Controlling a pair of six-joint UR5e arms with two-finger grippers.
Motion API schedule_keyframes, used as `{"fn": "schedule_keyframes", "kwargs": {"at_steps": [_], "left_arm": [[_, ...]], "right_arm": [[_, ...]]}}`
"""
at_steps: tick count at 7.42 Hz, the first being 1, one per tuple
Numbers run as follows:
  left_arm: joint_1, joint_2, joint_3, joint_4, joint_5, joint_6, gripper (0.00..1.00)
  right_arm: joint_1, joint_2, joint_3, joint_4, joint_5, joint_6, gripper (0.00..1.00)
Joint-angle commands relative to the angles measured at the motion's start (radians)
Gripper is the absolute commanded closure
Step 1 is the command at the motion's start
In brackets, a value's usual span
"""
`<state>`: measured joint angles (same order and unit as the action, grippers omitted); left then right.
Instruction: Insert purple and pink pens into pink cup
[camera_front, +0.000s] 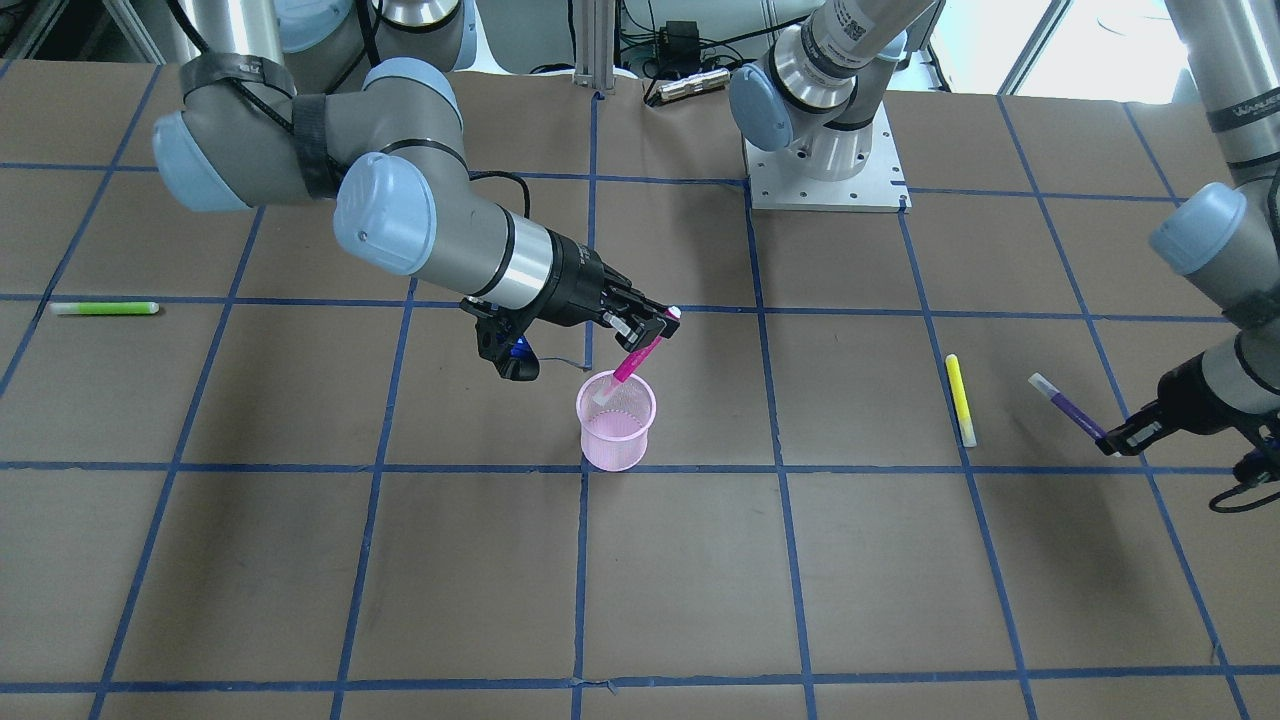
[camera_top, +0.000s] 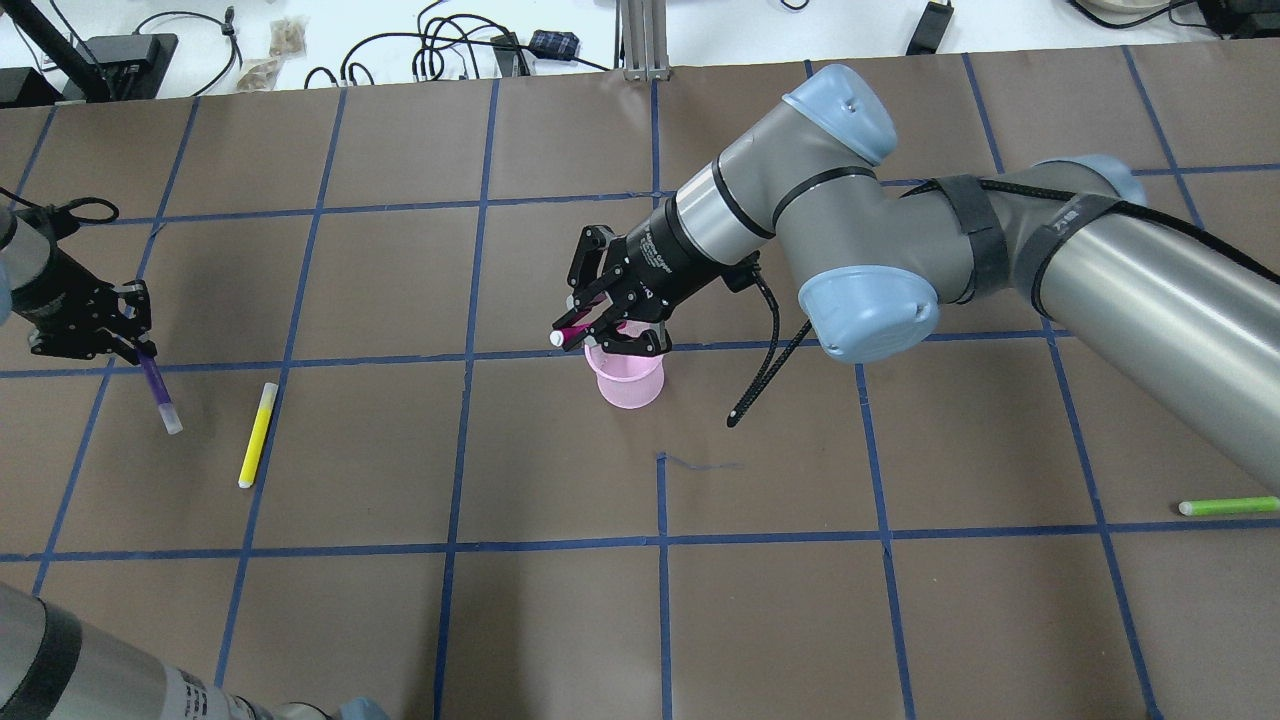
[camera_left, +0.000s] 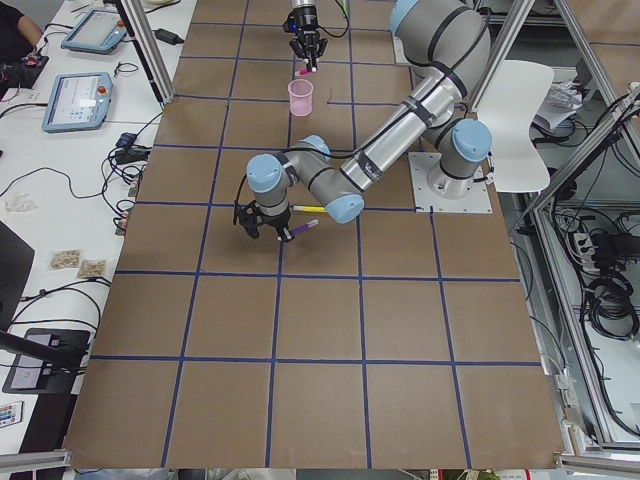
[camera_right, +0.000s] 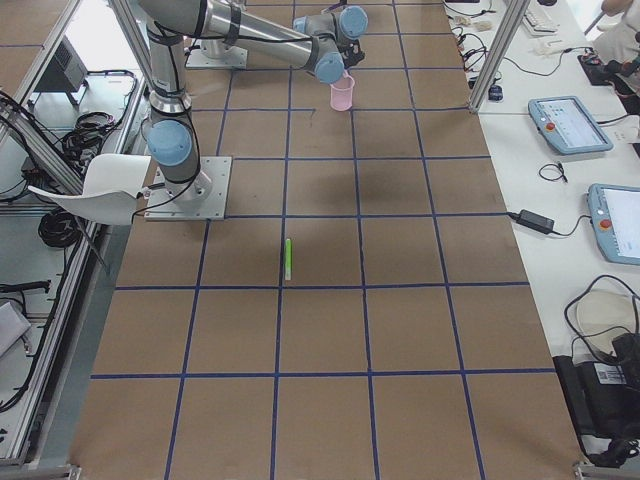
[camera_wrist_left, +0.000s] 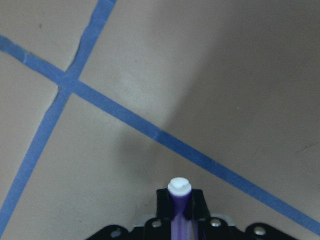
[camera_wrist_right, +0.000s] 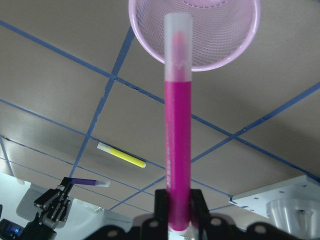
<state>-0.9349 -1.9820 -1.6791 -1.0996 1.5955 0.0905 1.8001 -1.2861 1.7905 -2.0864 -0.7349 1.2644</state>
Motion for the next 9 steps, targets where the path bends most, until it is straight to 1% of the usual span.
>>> {"fn": "schedule_keyframes", "kwargs": {"at_steps": [1, 2, 3, 4, 5, 7, 8, 9], "left_arm": [[-0.03, 0.035, 0.088, -0.06, 0.039, 0.002, 1.0], [-0.047, 0.045, 0.09, -0.062, 0.043, 0.0, 1.0], [-0.057, 0.051, 0.09, -0.062, 0.044, 0.0, 1.0], [-0.071, 0.06, 0.091, -0.066, 0.044, -0.011, 1.0], [-0.097, 0.071, 0.093, -0.066, 0.043, -0.058, 1.0], [-0.134, 0.086, 0.093, -0.068, 0.044, -0.083, 1.0], [-0.151, 0.094, 0.093, -0.066, 0.043, -0.121, 1.0], [-0.186, 0.106, 0.093, -0.066, 0.046, -0.129, 1.0]], "right_arm": [[0.001, 0.048, -0.017, 0.0, 0.019, 0.062, 1.0], [0.001, 0.066, -0.019, -0.003, 0.019, 0.058, 1.0], [0.001, 0.092, -0.019, -0.001, 0.023, 0.053, 0.97], [-0.001, 0.094, -0.02, -0.001, 0.022, 0.049, 0.76], [-0.001, 0.094, -0.019, -0.003, 0.023, 0.047, 0.36], [-0.027, 0.085, -0.025, -0.026, 0.016, 0.047, 0.31], [-0.062, 0.083, -0.046, -0.021, 0.006, 0.038, 0.3], [-0.082, 0.065, -0.092, -0.006, -0.048, -0.029, 0.3]]}}
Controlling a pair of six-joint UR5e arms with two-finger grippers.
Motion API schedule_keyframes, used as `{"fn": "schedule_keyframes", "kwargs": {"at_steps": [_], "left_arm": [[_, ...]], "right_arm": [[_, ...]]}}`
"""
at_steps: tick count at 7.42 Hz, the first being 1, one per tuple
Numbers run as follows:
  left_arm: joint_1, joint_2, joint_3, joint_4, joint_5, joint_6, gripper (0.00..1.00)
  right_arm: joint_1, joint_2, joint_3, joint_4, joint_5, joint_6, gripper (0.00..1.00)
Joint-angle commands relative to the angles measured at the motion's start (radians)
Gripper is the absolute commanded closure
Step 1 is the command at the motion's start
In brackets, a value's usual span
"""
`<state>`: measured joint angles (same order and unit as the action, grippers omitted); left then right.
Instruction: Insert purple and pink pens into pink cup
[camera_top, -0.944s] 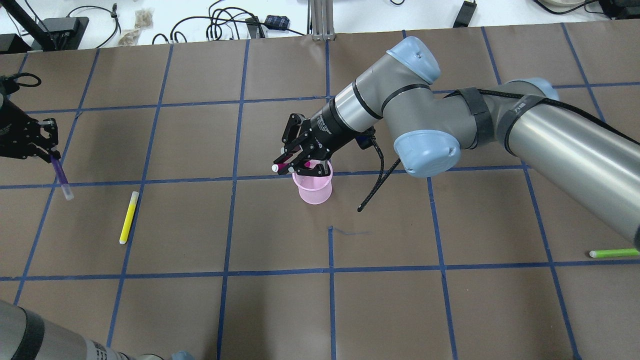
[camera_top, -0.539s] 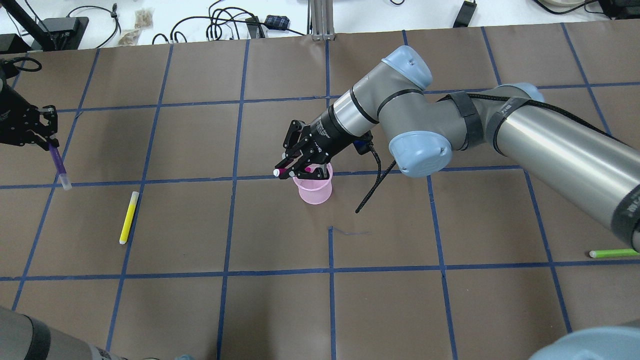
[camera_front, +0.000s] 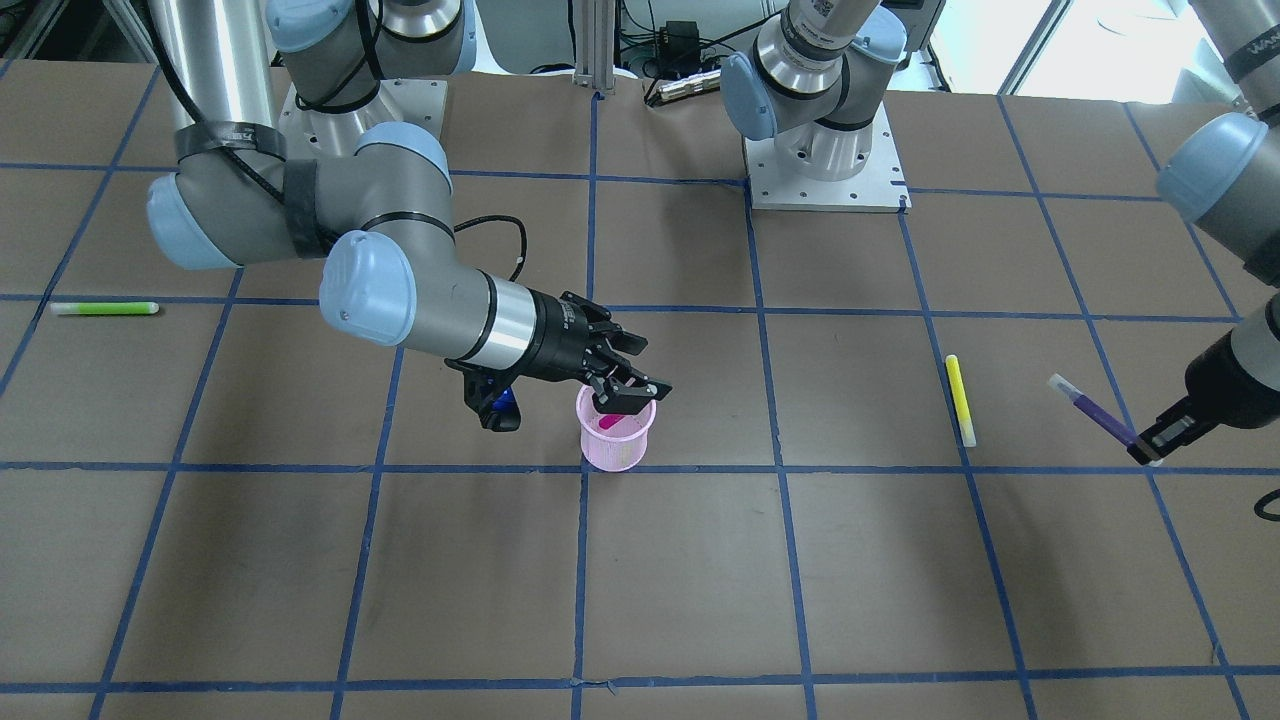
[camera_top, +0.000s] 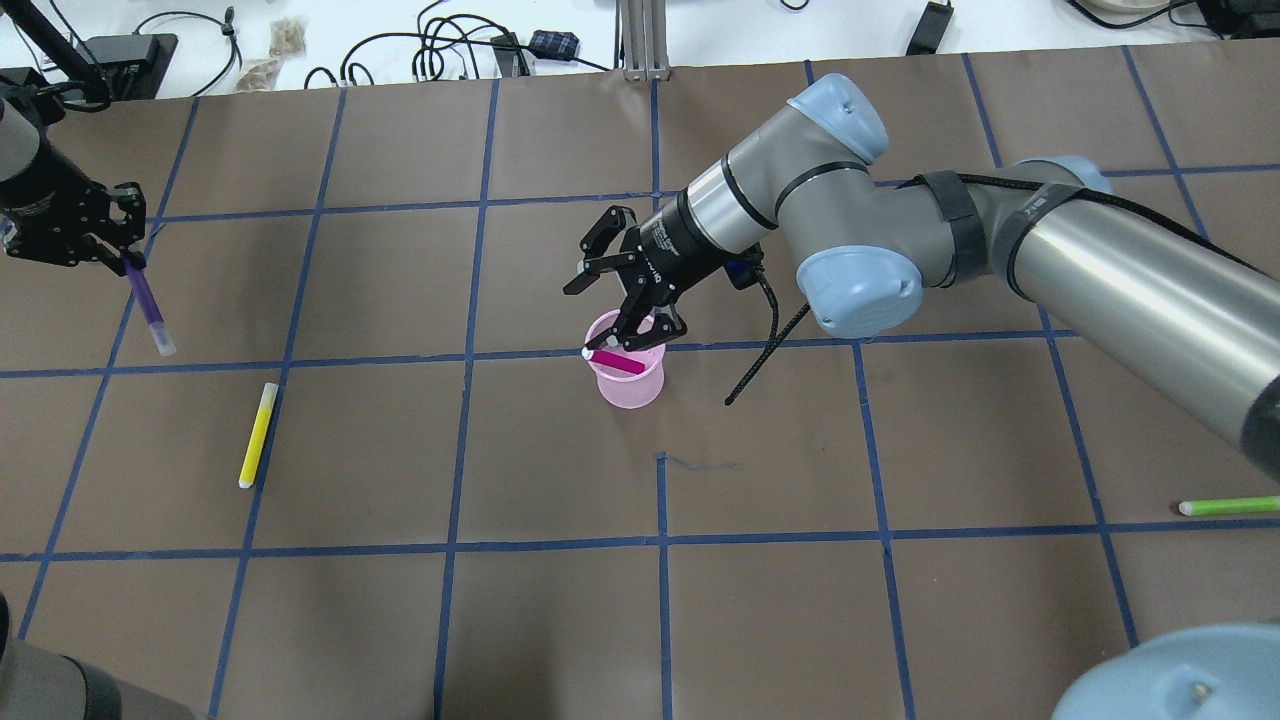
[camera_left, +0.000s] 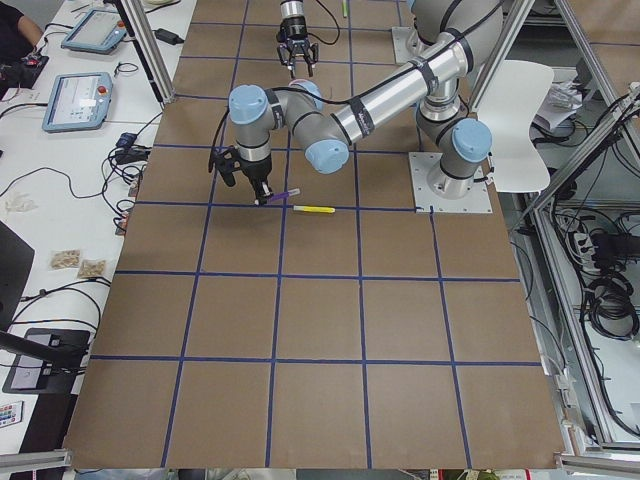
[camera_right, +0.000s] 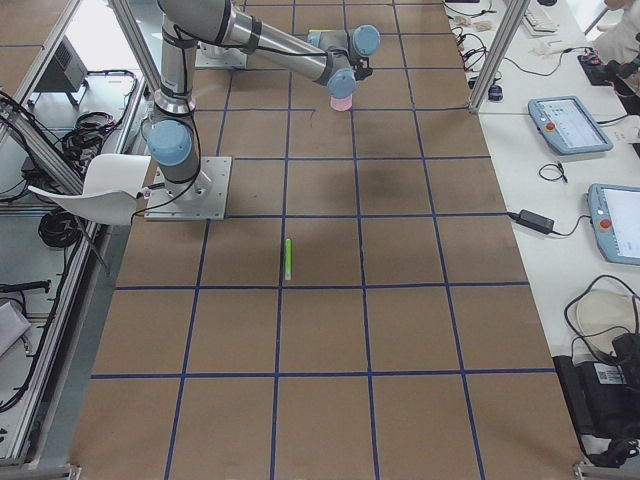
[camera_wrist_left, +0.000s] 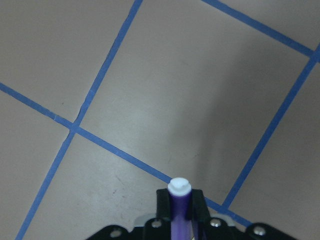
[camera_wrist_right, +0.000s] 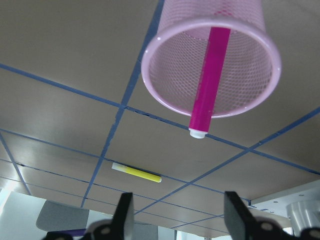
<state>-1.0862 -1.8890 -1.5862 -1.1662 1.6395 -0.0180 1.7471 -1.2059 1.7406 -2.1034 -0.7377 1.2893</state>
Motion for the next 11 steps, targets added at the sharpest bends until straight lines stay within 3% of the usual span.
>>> {"fn": "schedule_keyframes", "kwargs": {"at_steps": [1, 3, 4, 5, 7, 8, 9, 10, 11], "left_arm": [[-0.067, 0.025, 0.0, 0.002, 0.002, -0.069, 1.0], [-0.174, 0.054, 0.002, 0.014, 0.022, -0.182, 1.0], [-0.245, 0.06, 0.003, 0.023, 0.075, -0.233, 1.0], [-0.311, 0.07, 0.005, 0.043, 0.085, -0.291, 1.0], [-0.447, 0.096, 0.003, 0.06, 0.091, -0.452, 1.0], [-0.521, 0.093, 0.003, 0.095, 0.141, -0.508, 1.0], [-0.59, 0.079, 0.002, 0.129, 0.181, -0.595, 1.0], [-0.65, 0.068, -0.009, 0.182, 0.187, -0.658, 1.0], [-0.697, 0.059, -0.015, 0.244, 0.201, -0.701, 1.0]], "right_arm": [[-0.05, -0.035, -0.046, 0.022, -0.175, -0.215, 0.24], [-0.104, -0.105, -0.056, 0.165, -0.48, -0.565, 0.15], [-0.153, -0.151, -0.07, 0.201, -0.533, -0.679, 0.04], [-0.194, -0.174, -0.104, 0.244, -0.554, -0.799, 0.01], [-0.221, -0.181, -0.279, 0.437, -0.737, -1.037, 0.0], [-0.209, -0.175, -0.396, 0.553, -0.755, -1.041, 0.0], [-0.199, -0.187, -0.426, 0.677, -0.756, -1.051, 0.0], [-0.196, -0.246, -0.397, 0.693, -0.816, -1.073, 0.0], [-0.196, -0.268, -0.327, 0.603, -0.863, -1.122, 0.0]]}}
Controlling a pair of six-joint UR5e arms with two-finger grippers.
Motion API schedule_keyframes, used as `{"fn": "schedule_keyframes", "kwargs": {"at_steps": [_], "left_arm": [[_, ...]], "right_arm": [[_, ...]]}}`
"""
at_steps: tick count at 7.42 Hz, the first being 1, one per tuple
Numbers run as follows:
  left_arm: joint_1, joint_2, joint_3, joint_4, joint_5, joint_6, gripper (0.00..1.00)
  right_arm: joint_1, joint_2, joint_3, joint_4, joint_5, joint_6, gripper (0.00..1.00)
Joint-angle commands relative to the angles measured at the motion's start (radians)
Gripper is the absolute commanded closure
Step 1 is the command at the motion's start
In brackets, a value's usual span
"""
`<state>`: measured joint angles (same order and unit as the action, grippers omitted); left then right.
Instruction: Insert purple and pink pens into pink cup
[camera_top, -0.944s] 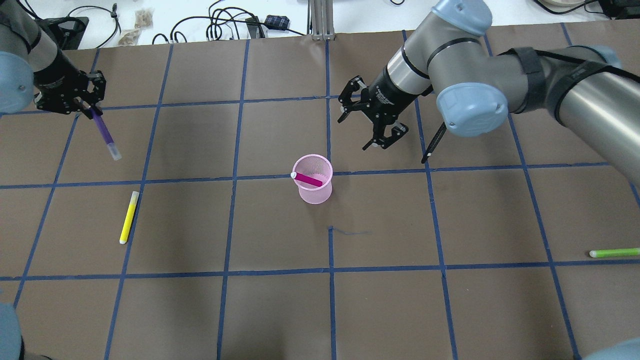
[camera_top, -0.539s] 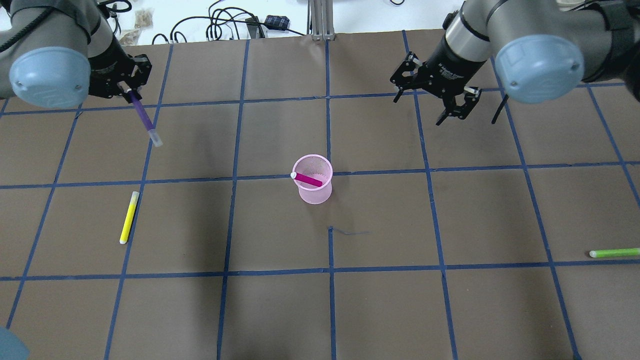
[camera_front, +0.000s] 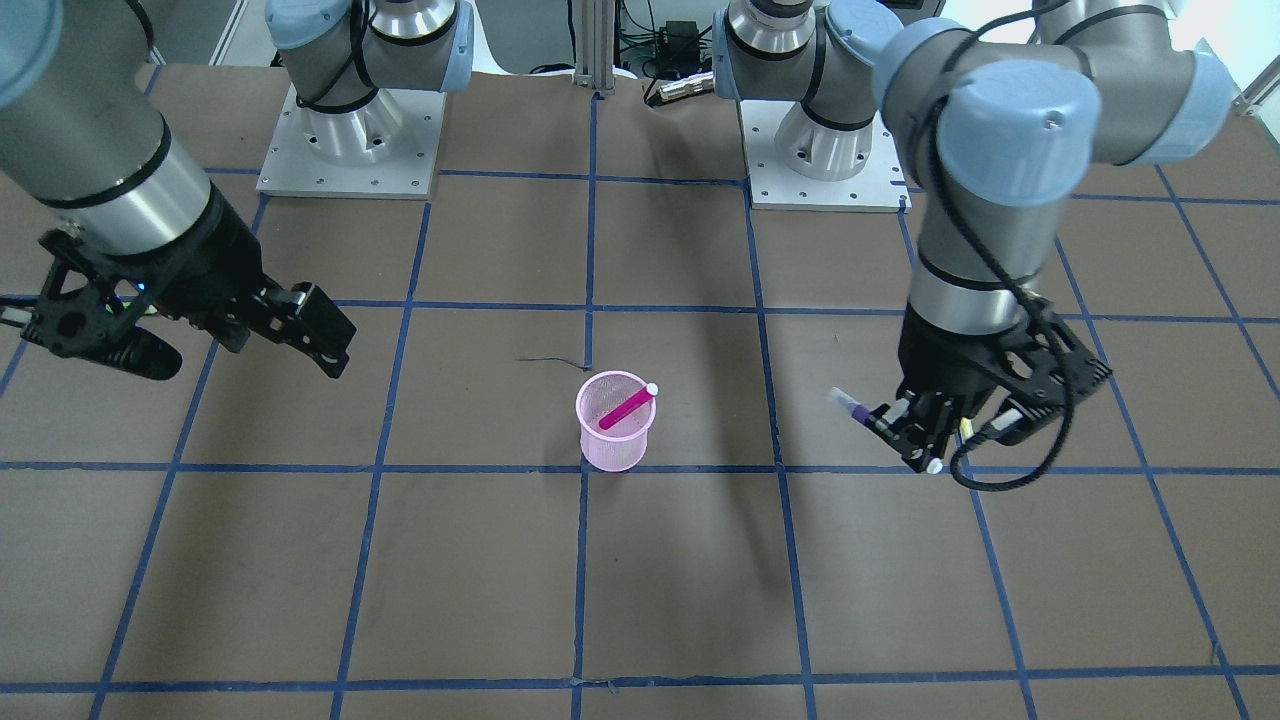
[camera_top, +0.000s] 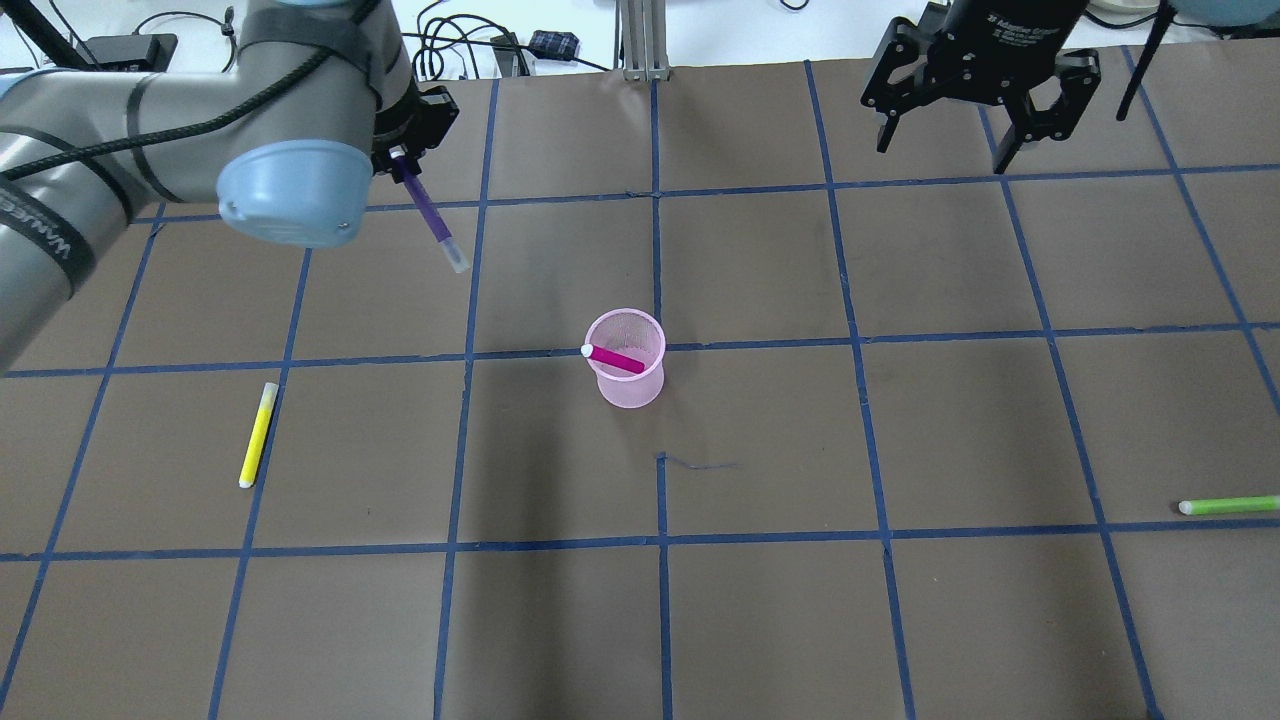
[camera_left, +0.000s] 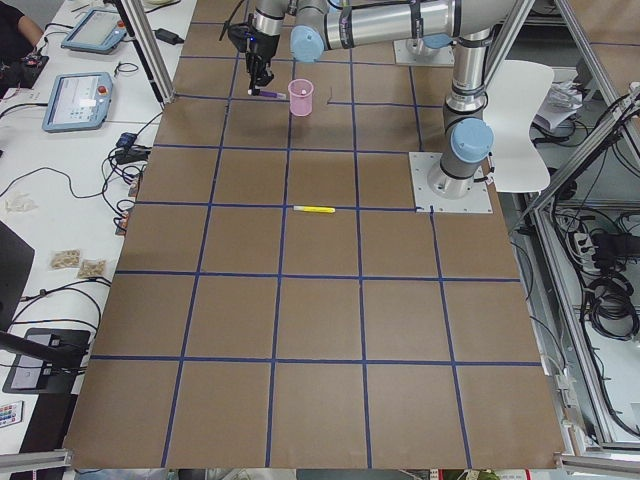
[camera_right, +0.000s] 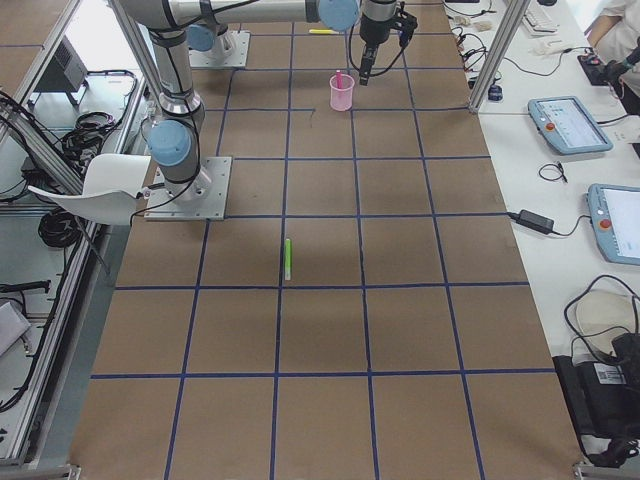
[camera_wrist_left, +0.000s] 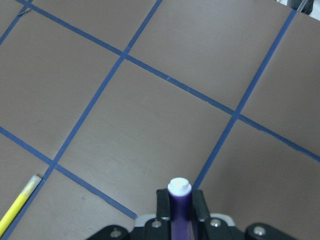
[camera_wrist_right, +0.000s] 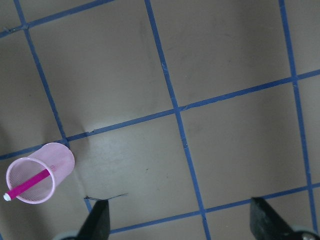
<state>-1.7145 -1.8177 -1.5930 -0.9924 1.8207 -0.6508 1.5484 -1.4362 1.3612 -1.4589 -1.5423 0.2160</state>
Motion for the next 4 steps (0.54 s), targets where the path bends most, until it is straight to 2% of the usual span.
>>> {"fn": "schedule_keyframes", "kwargs": {"at_steps": [1, 4], "left_arm": [[-0.121, -0.014, -0.01, 0.074, 0.05, -0.134, 1.0], [-0.233, -0.028, -0.09, 0.086, 0.146, -0.274, 1.0]], "right_arm": [[0.002, -0.049, 0.111, -0.145, -0.064, -0.059, 0.0], [0.001, -0.133, 0.137, -0.144, -0.022, -0.197, 0.0]]}}
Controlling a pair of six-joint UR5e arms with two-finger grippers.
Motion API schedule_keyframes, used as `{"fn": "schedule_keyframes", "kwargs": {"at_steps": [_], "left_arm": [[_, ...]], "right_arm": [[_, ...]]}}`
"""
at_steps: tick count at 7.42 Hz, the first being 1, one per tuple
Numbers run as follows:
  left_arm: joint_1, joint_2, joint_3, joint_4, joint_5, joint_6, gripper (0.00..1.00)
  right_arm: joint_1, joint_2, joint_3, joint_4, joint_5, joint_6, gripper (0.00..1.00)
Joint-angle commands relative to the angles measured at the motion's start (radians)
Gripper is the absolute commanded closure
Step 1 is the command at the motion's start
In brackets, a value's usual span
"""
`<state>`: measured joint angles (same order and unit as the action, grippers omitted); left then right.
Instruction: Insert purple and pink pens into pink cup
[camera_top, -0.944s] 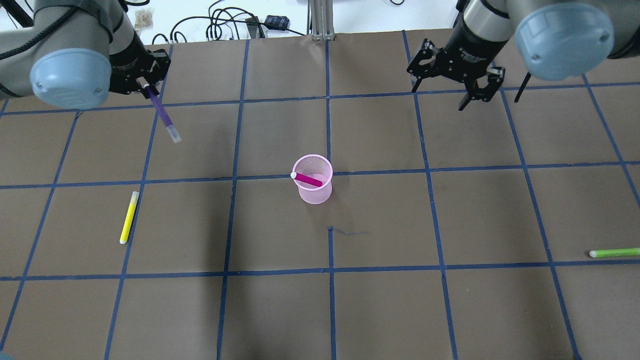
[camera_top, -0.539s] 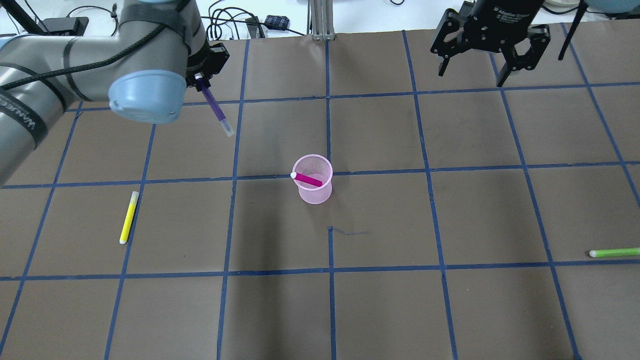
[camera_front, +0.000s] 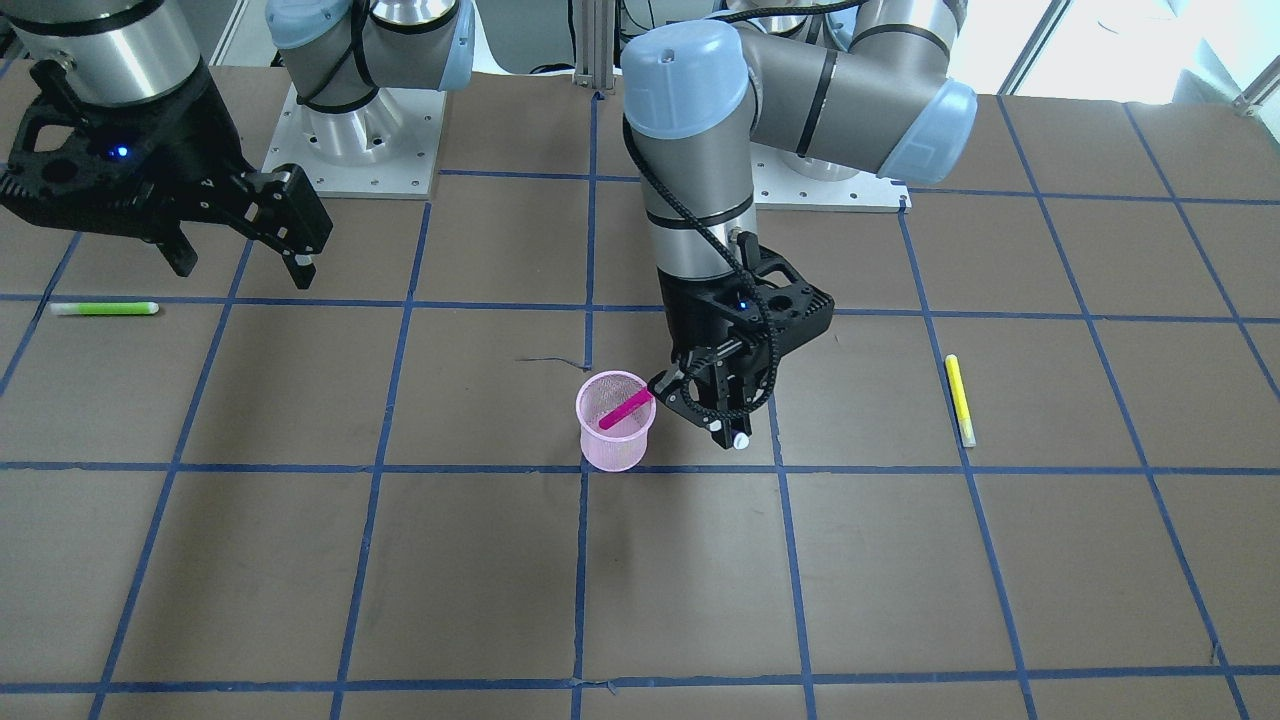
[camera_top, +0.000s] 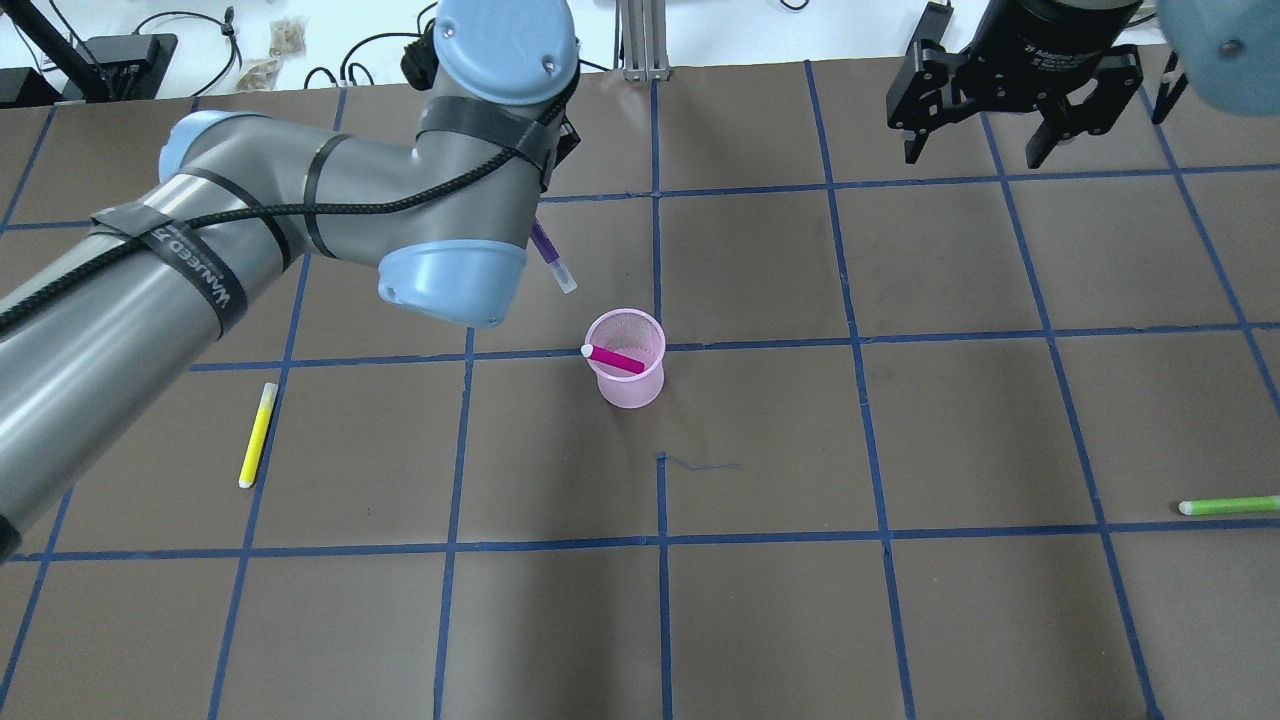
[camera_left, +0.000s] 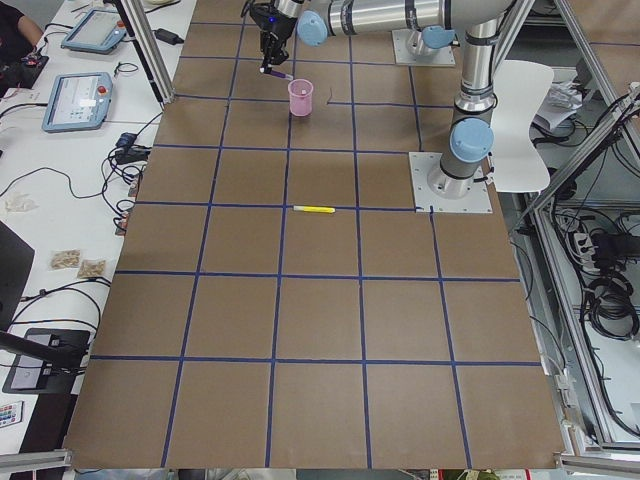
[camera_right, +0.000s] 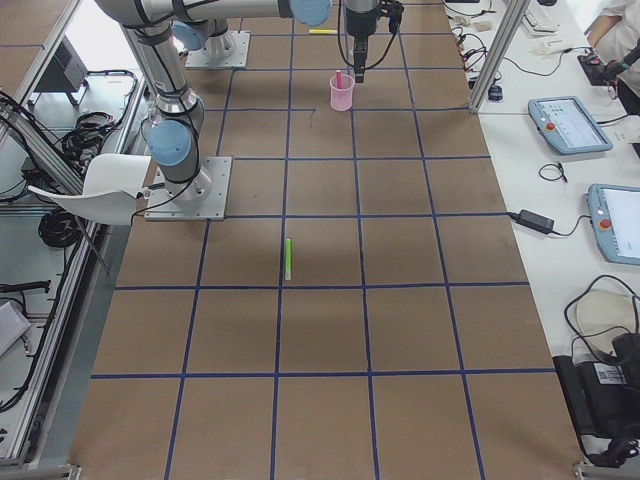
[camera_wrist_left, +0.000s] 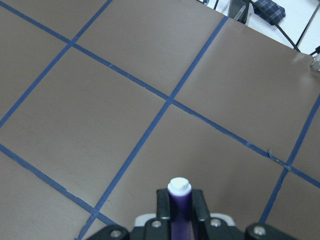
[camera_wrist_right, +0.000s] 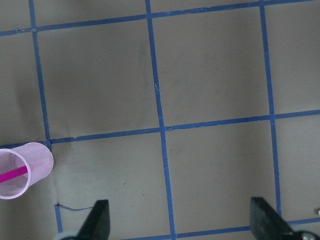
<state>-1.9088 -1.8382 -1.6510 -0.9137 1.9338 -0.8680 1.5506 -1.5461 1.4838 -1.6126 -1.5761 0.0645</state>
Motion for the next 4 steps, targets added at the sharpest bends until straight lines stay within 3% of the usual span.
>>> {"fn": "schedule_keyframes", "kwargs": {"at_steps": [1, 4], "left_arm": [[-0.052, -0.016, -0.033, 0.022, 0.033, -0.058, 1.0], [-0.094, -0.059, -0.036, 0.091, 0.049, -0.083, 1.0]], "right_arm": [[0.002, -0.038, 0.021, 0.026, 0.015, -0.067, 0.0], [-0.007, -0.031, 0.024, 0.037, 0.027, -0.115, 0.0]]}}
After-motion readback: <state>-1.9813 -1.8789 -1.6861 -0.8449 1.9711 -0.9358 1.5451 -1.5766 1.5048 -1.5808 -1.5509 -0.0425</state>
